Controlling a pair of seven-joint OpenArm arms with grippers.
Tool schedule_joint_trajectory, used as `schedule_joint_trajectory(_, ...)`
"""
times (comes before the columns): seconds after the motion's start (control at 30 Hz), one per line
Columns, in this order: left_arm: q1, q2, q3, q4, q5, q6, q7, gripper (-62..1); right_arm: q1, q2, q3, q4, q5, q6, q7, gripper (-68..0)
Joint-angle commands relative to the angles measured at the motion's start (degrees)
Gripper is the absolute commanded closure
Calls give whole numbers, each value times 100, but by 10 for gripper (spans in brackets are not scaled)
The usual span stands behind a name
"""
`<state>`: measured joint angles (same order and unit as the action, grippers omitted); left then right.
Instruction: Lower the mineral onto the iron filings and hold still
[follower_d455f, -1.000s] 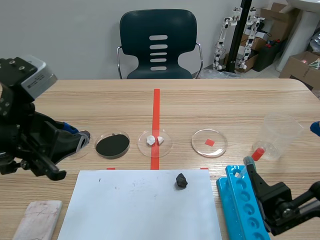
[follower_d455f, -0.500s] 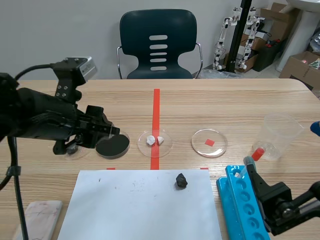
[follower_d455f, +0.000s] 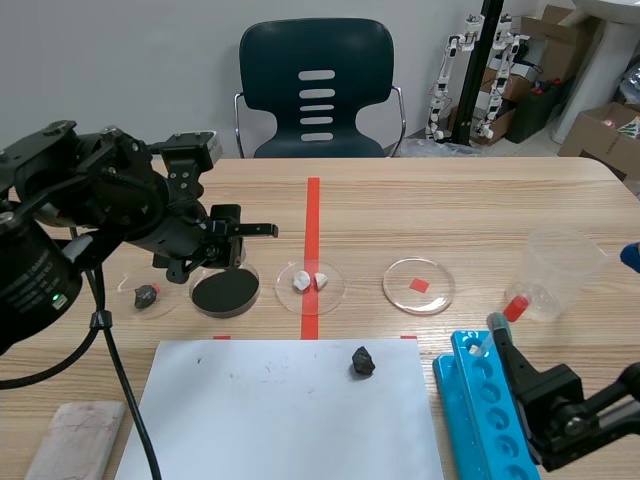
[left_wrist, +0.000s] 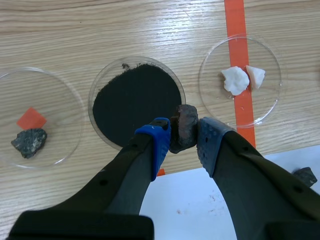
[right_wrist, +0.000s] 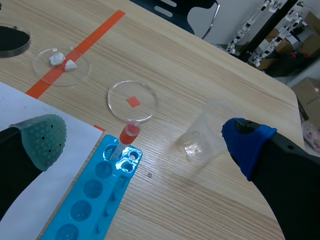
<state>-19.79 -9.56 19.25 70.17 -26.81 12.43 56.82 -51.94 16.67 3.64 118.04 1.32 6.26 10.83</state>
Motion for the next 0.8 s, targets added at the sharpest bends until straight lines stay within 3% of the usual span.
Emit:
schedule_joint_trajectory(0.0, -216, 74, 37, -96, -4, 9, -11, -119, 52, -2, 15, 105, 39, -37, 63, -679)
schedule_joint_trajectory(0.43, -1220, 511, 98, -1954, 4, 24, 57, -119, 52, -2, 15, 105, 39, -37, 61, -679)
schedule_joint_trajectory(0.77, -1600, 590, 98, -2758, 7, 166, 136, -119, 52, -2, 15, 105, 39, -37, 63, -679)
